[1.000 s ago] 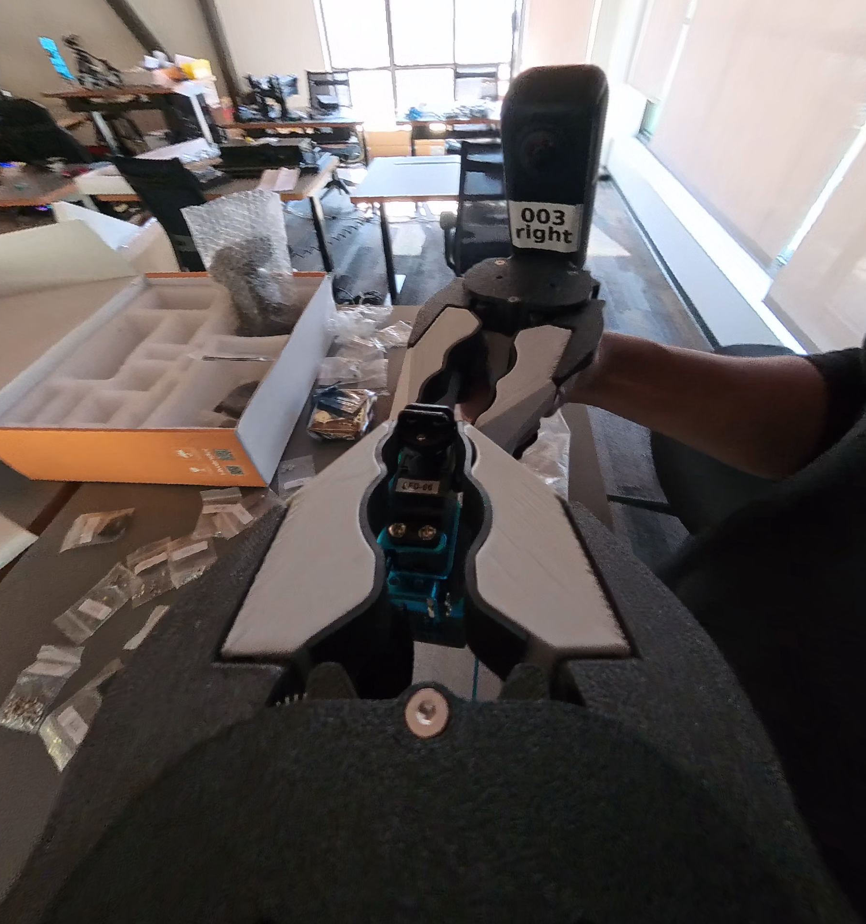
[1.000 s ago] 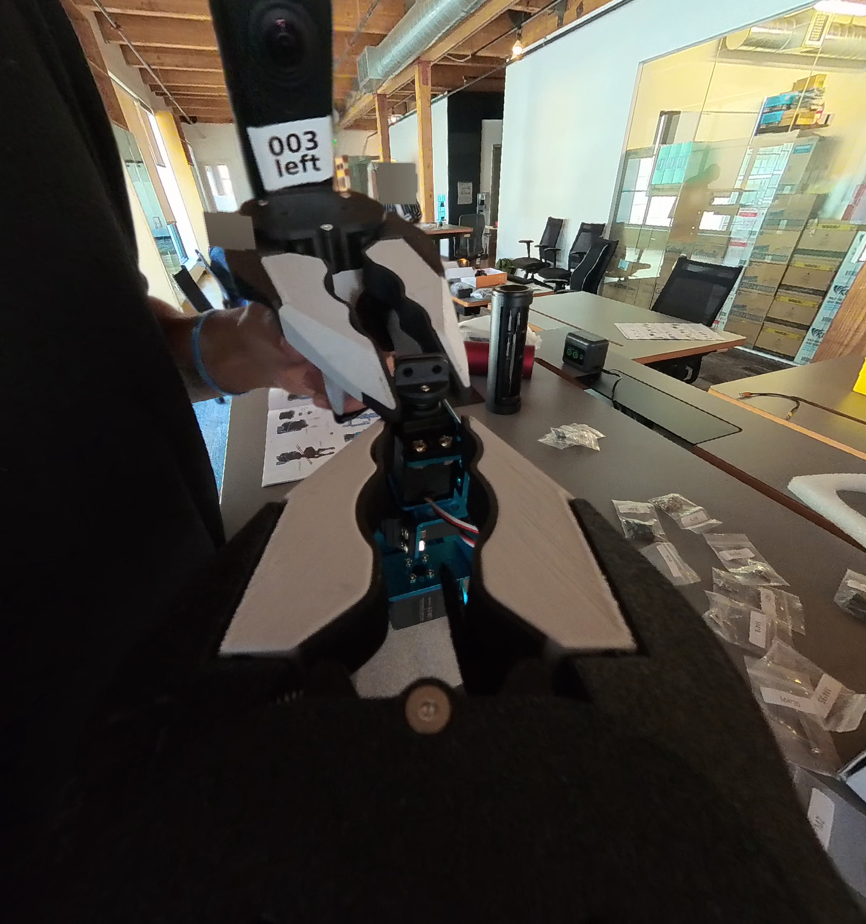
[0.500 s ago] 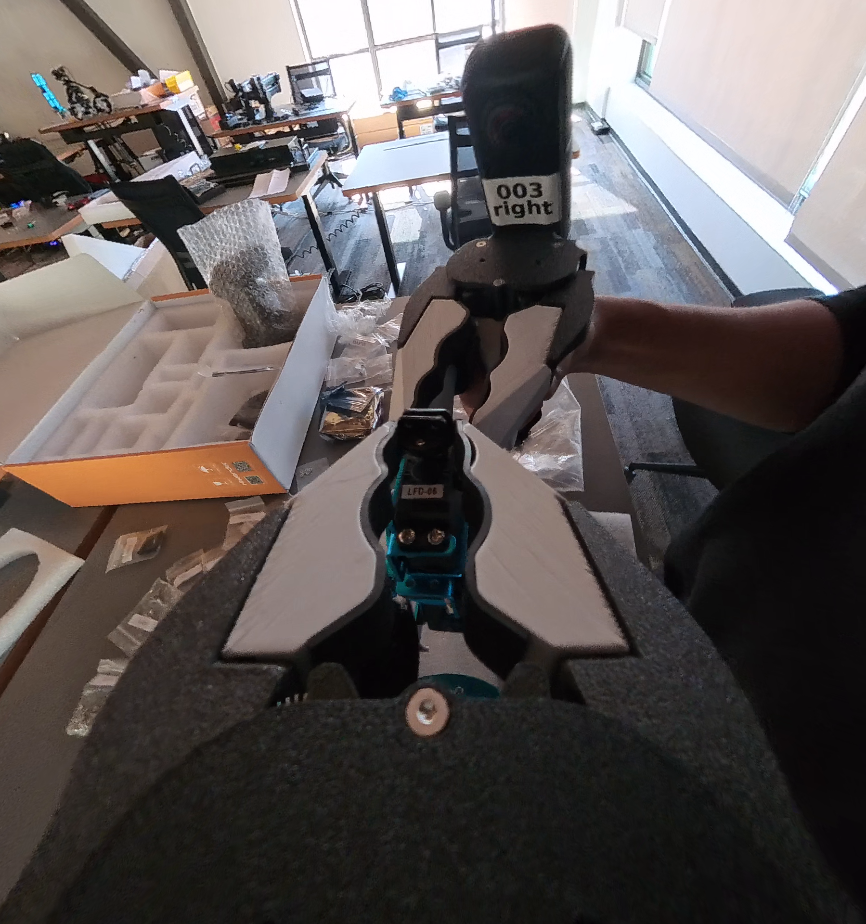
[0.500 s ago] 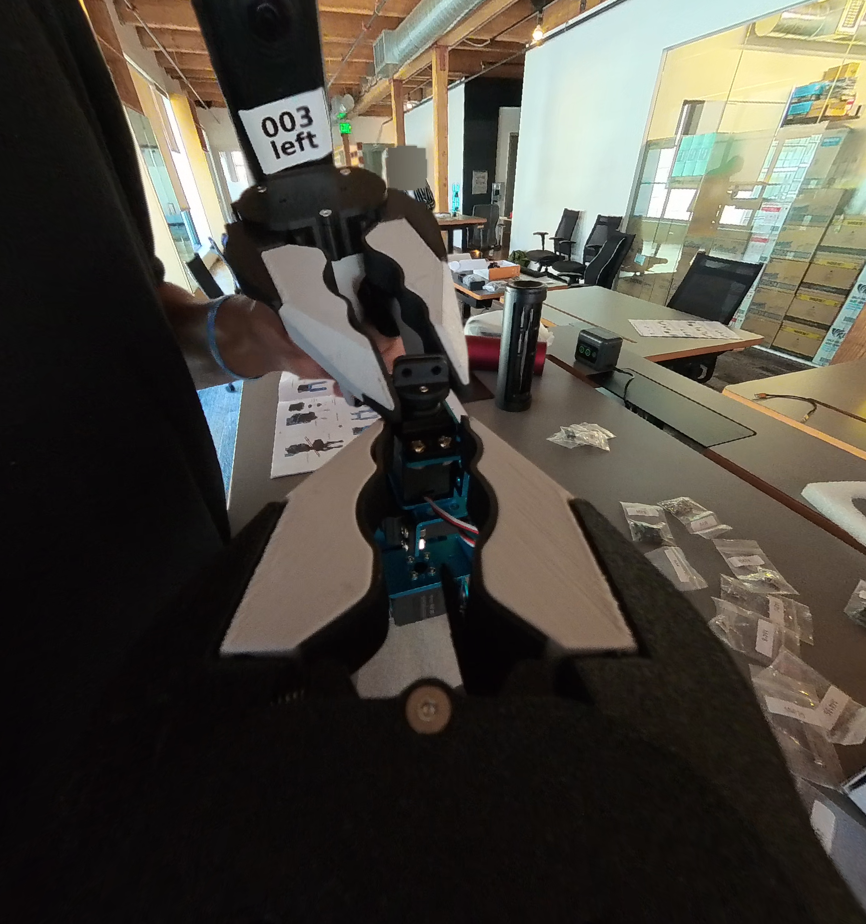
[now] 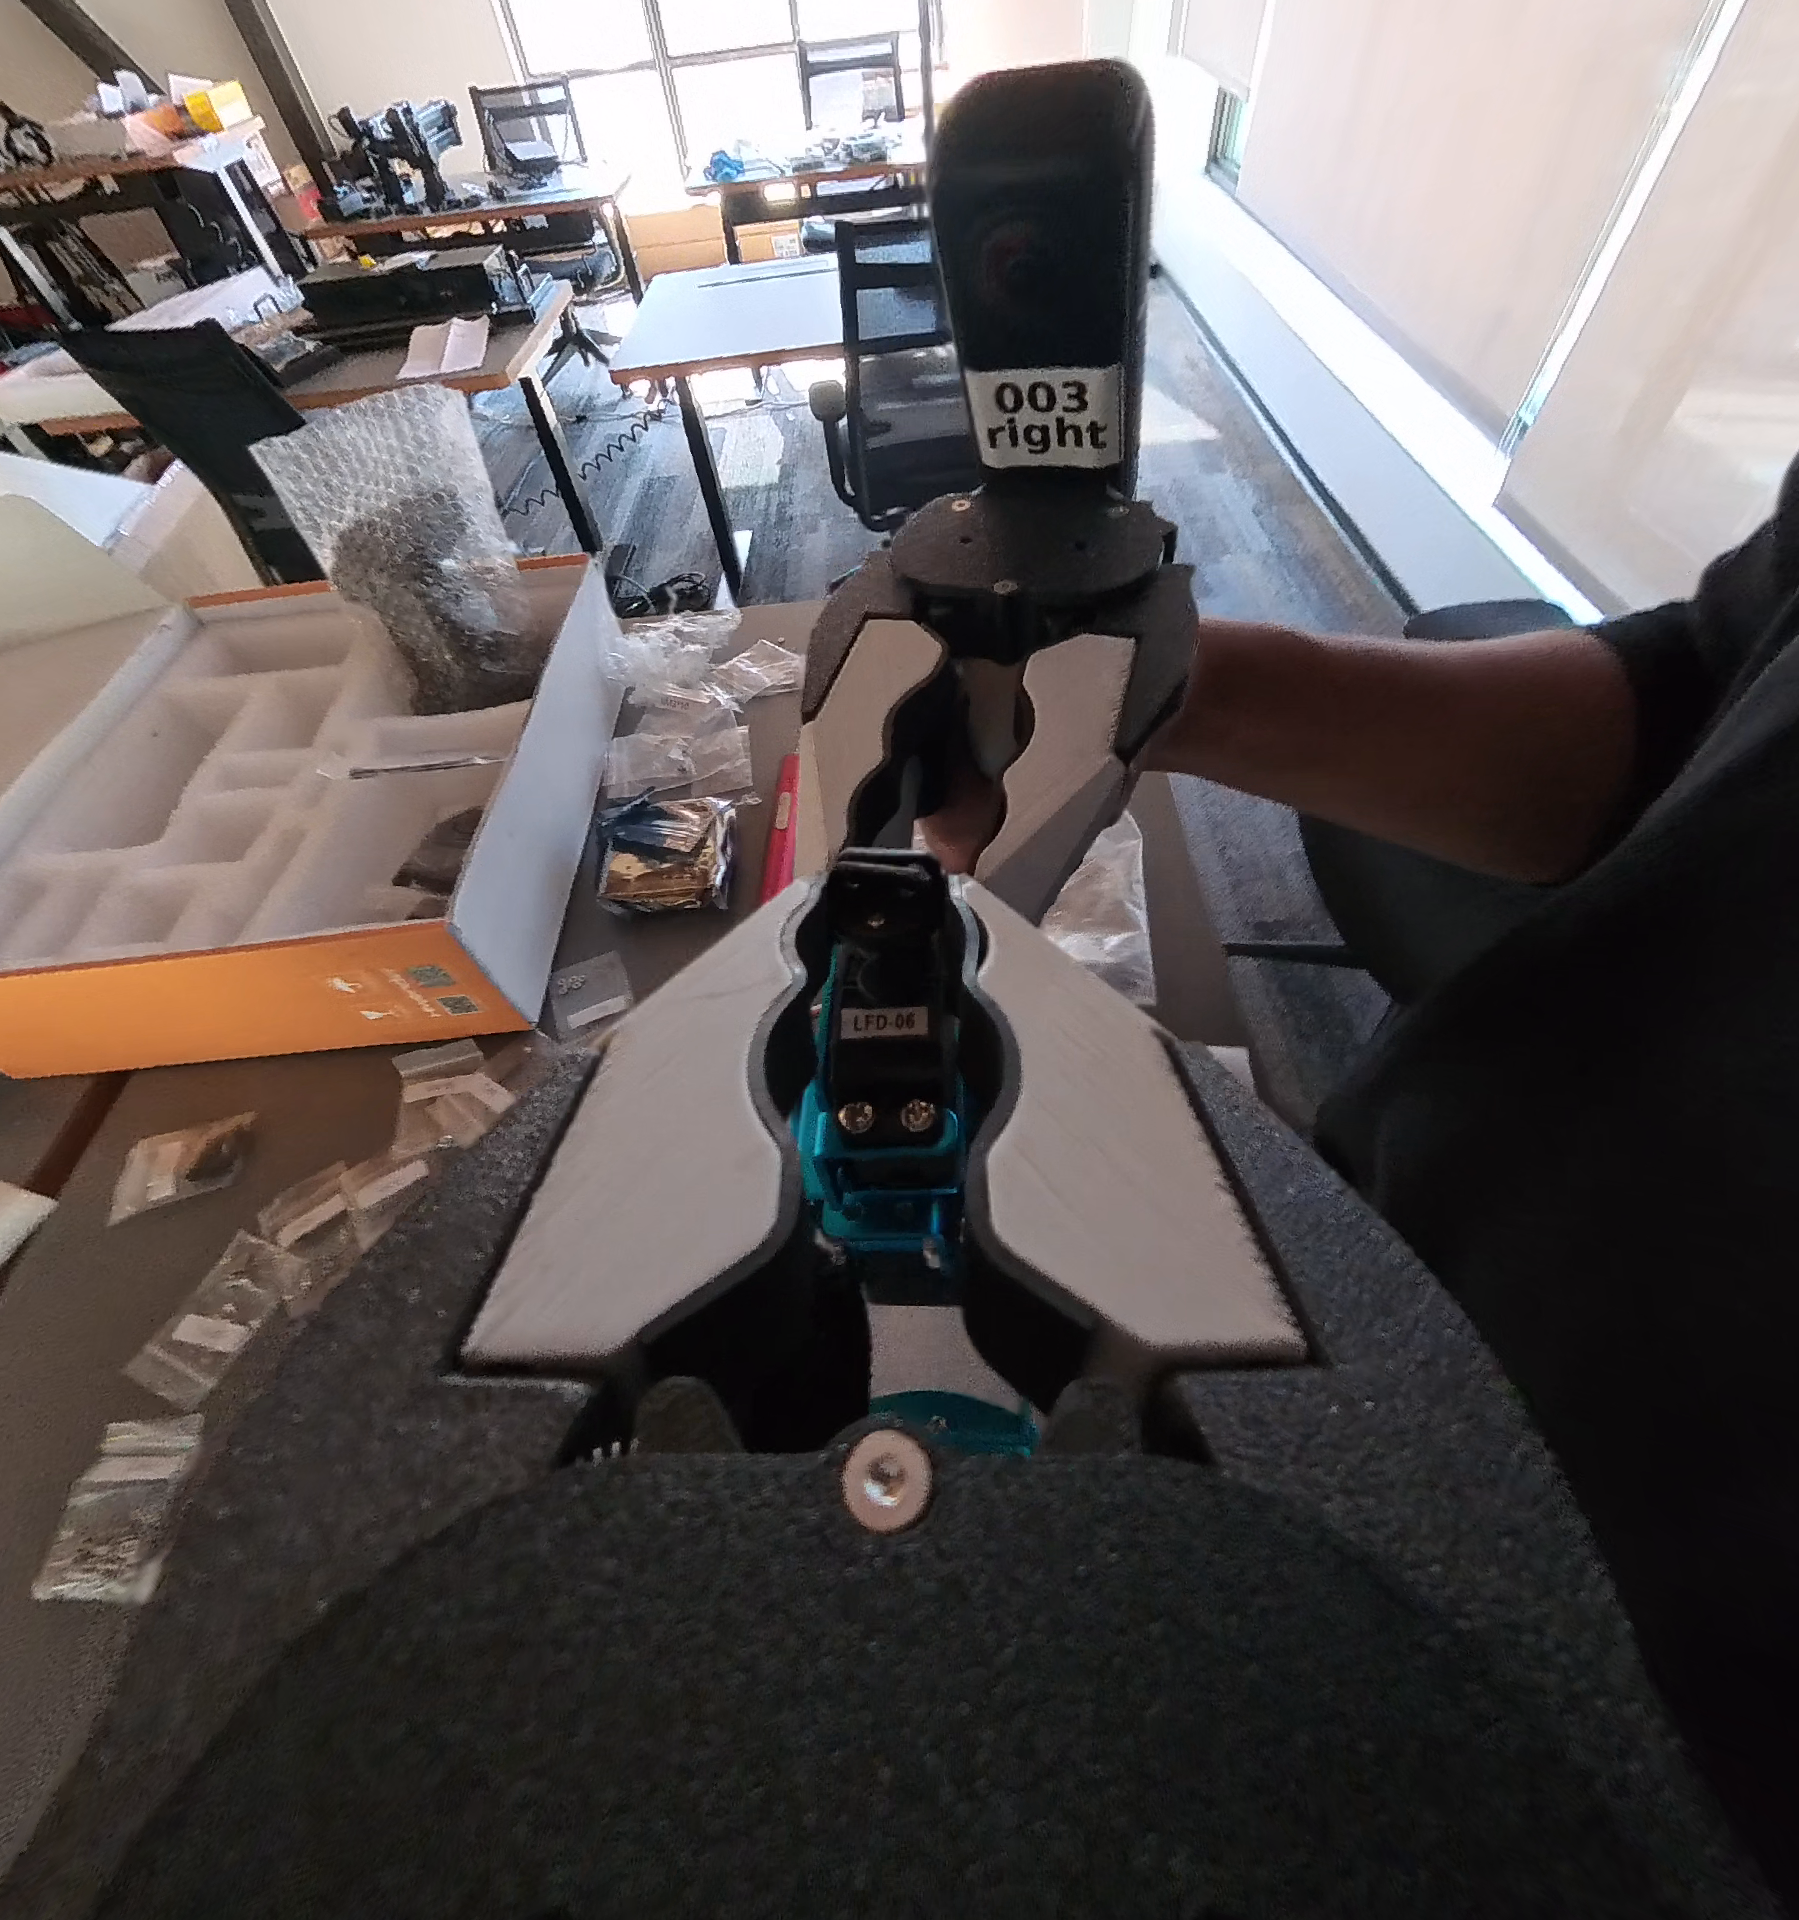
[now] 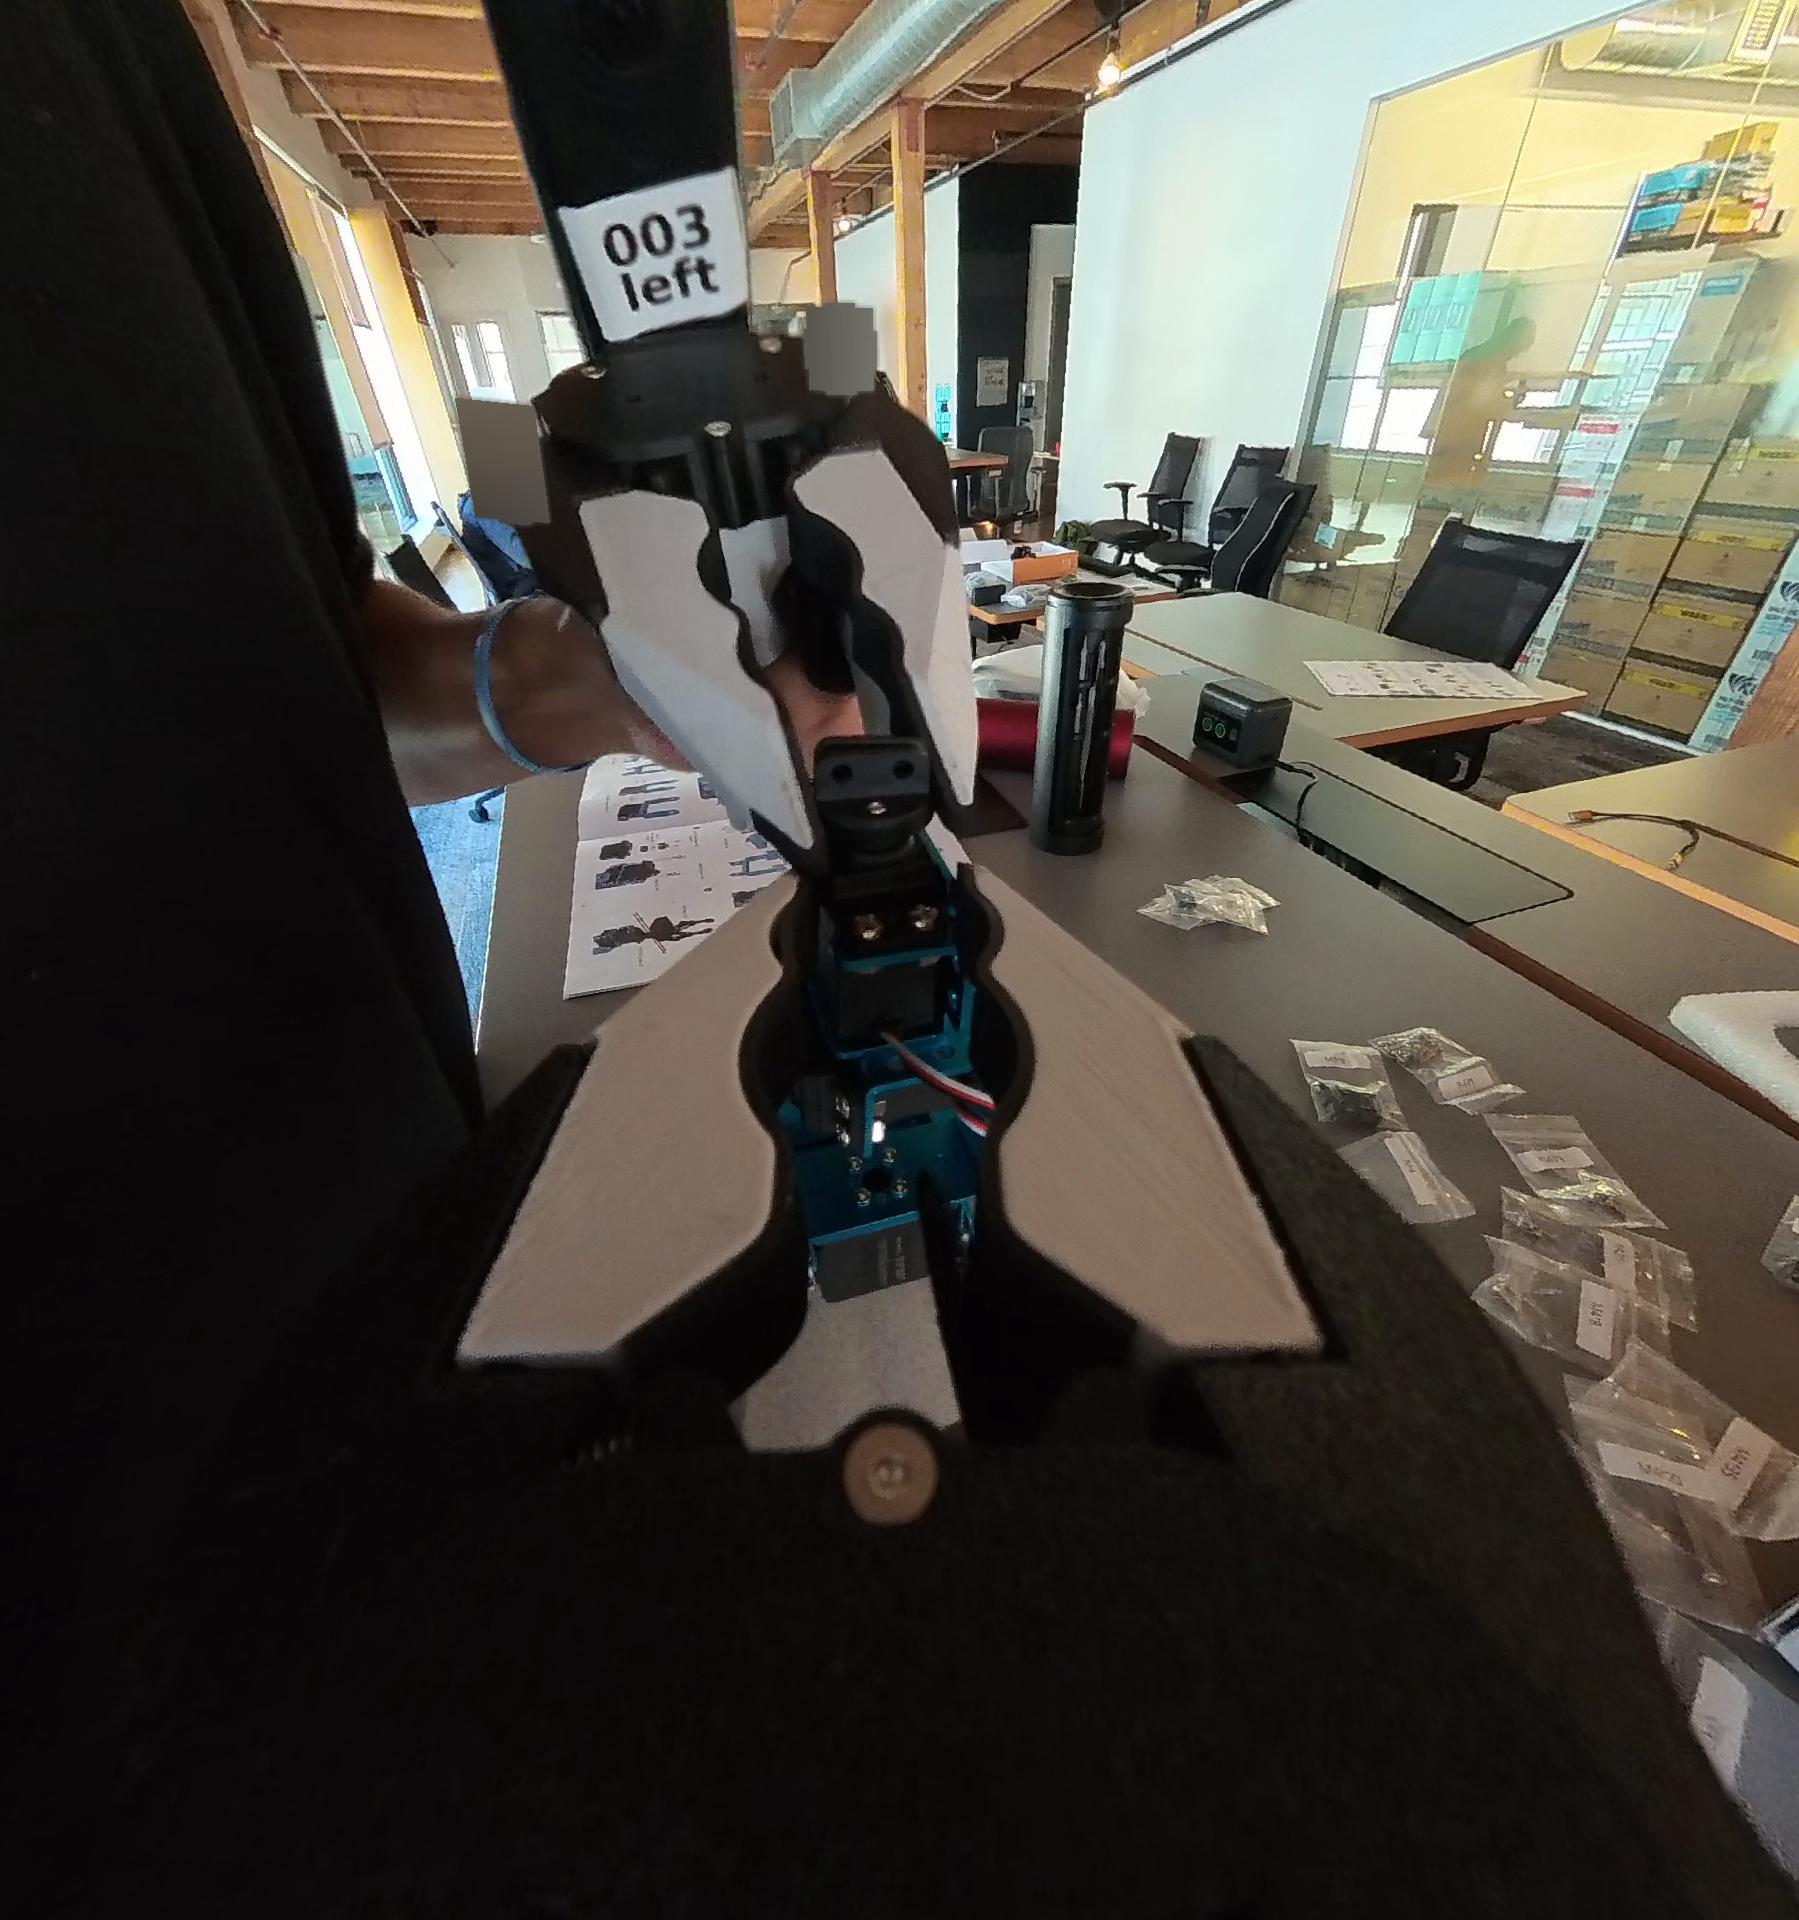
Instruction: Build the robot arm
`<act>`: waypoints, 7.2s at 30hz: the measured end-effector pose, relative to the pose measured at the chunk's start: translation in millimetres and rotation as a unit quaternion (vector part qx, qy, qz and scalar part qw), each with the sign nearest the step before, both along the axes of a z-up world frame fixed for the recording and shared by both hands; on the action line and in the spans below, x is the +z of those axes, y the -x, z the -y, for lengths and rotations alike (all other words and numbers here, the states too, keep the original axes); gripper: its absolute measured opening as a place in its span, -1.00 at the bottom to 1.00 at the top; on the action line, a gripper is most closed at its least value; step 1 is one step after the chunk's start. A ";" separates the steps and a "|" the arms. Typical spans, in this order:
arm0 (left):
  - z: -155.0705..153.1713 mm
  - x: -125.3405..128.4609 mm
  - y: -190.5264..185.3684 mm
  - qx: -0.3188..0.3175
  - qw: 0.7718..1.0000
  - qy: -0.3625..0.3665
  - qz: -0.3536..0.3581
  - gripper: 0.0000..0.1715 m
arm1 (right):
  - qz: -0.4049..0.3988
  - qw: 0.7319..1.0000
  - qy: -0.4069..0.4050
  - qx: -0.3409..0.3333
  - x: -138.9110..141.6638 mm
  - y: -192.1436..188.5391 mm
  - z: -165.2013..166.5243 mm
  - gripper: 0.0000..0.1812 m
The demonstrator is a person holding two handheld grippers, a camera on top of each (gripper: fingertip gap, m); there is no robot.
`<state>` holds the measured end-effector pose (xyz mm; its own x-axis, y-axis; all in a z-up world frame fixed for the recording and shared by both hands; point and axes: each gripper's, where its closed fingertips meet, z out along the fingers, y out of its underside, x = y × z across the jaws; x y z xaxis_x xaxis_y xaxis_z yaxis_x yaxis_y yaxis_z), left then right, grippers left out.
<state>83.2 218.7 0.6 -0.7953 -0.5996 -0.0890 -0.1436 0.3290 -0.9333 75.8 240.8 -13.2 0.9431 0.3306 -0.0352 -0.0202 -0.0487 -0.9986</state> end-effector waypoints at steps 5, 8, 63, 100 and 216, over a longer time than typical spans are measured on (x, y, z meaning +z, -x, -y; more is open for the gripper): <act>-0.1 3.3 5.9 -0.029 0.998 0.053 -0.017 -0.69 | -0.002 1.000 -0.002 0.008 0.5 3.6 0.8 -0.72; -1.1 4.4 6.5 -0.049 0.996 0.068 -0.029 -0.68 | -0.002 1.000 0.000 0.009 0.2 2.6 1.2 -0.72; -4.5 3.8 6.6 -0.114 0.993 0.026 -0.031 -0.77 | 0.003 0.998 -0.013 0.057 26.5 3.2 12.1 -0.91; -9.3 -12.7 8.3 -0.071 0.995 0.065 -0.003 -0.67 | -0.033 0.883 0.009 -0.469 31.6 -0.2 7.7 -0.88; -16.3 -38.0 19.0 -0.025 0.993 0.066 -0.093 -0.69 | -0.028 0.908 -0.025 0.417 20.8 17.2 4.4 -0.75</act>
<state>64.1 234.9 -37.4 -0.8201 -0.5549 0.1396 -0.3047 0.2172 -0.9273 58.6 236.4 7.7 0.3618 0.9313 -0.0415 -0.0486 -0.0256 -0.9985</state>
